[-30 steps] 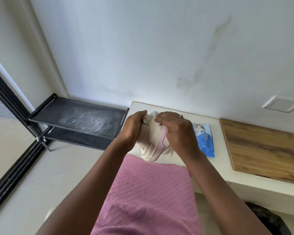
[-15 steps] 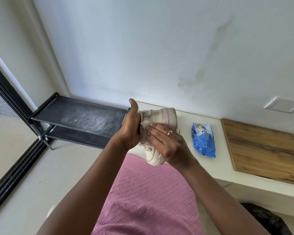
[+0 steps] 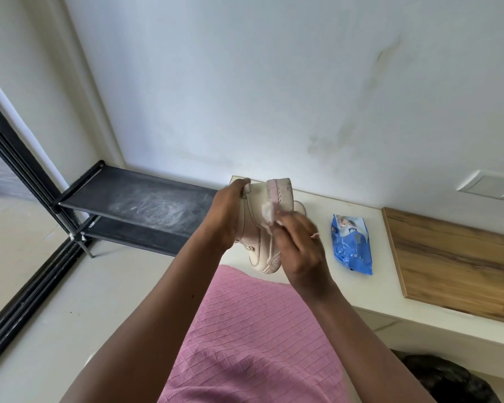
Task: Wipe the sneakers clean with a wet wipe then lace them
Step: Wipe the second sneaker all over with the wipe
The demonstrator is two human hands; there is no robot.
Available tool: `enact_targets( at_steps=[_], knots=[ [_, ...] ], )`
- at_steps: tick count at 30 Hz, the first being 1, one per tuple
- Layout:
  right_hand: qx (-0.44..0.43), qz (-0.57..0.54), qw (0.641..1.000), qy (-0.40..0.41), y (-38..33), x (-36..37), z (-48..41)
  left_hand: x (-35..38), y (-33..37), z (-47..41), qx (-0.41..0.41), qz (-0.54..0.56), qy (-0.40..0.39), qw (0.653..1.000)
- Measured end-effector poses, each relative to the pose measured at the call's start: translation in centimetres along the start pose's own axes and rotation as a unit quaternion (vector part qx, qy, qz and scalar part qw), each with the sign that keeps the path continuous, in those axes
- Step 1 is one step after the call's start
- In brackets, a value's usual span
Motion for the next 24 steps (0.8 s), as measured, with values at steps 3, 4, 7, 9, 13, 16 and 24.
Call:
enact_targets(
  at_steps=[3,4,7,9,13,16,24],
  knots=[
    [0.105,-0.034,0.993,0.049,0.2,-0.5,-2.0,0.7,0.4,0.5,0.005,-0.019,-0.025,0.999],
    [0.153,-0.042,0.986,0.045,0.4,-0.6,-2.8,0.7,0.4,0.5,0.001,-0.023,-0.039,0.999],
    [0.290,-0.080,0.952,-0.049,1.8,-0.8,-4.8,1.0,0.1,1.3,-0.018,-0.040,-0.084,0.996],
    [0.336,-0.126,0.922,-0.146,3.1,-0.6,-5.3,1.0,-0.5,1.5,-0.026,-0.030,-0.105,0.994],
    [0.302,-0.139,0.926,-0.181,2.5,-0.8,-4.2,0.4,-1.4,1.4,-0.014,-0.027,-0.108,0.994],
    [0.247,-0.093,0.955,-0.134,0.5,-0.7,-2.1,0.4,-1.6,1.2,0.016,-0.023,-0.103,0.994],
    [0.247,-0.135,0.945,-0.164,1.3,-0.8,-3.5,0.8,-2.4,0.5,0.057,0.005,-0.020,0.998]
  ],
)
Point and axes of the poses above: each hand's wrist, its own z-axis away from the middle knuckle, its own x-axis out of the palm, y = z × x, the point moved 3 cm from there along -z, towards the middle knuckle, and after that the axes turned 13 degrees about -y, right-handed, at the moved point
